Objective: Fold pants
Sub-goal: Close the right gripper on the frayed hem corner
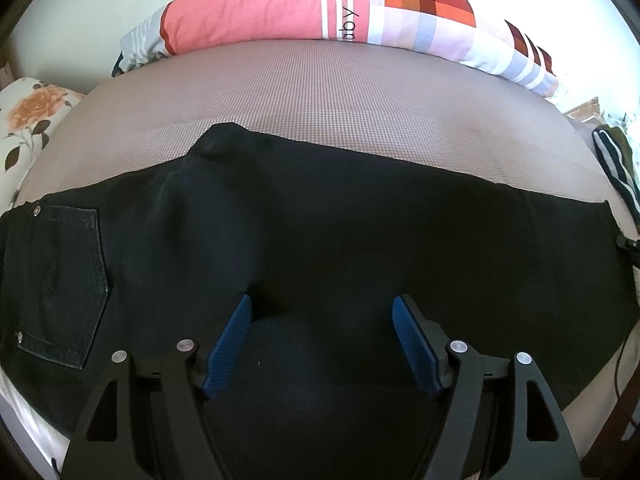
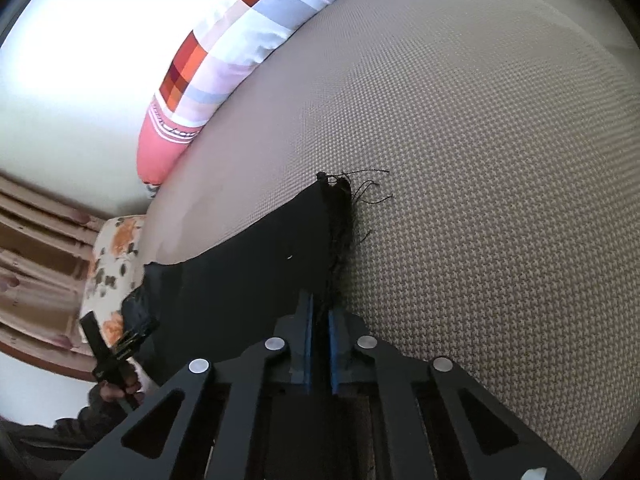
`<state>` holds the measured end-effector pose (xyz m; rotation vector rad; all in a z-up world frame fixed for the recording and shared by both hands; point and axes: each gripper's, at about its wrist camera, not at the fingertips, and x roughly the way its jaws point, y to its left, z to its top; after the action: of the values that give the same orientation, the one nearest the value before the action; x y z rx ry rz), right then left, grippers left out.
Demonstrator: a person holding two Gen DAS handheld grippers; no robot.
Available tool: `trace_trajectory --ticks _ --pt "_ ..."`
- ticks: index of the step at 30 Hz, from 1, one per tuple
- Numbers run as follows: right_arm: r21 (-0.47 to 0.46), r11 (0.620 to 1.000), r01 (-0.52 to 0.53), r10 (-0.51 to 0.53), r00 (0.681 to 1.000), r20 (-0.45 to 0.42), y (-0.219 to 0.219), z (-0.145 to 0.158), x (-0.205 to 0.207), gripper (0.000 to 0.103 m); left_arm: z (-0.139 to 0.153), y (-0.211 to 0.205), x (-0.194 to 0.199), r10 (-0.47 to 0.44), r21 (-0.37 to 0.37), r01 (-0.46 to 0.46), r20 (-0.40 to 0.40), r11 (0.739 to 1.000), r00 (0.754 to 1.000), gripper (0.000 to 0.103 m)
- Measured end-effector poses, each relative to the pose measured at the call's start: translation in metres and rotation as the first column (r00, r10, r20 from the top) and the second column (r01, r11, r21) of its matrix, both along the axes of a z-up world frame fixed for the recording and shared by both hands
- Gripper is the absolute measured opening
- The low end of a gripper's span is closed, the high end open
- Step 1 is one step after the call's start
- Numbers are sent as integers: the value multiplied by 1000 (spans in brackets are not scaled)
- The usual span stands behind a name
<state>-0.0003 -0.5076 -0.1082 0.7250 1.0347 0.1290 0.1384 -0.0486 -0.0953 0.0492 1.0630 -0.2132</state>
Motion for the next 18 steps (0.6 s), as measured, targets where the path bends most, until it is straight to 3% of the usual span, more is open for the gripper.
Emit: trace_trajectory --ticks 6,18 --pt "-82 995 57 -57 998 7 21 17 -5 5 0 0 1 -8 -1 8 11 1000 1000 76" --pt "-71 996 45 -42 998 40 96 71 8 5 7 19 -5 16 -83 -15 11 996 1000 76"
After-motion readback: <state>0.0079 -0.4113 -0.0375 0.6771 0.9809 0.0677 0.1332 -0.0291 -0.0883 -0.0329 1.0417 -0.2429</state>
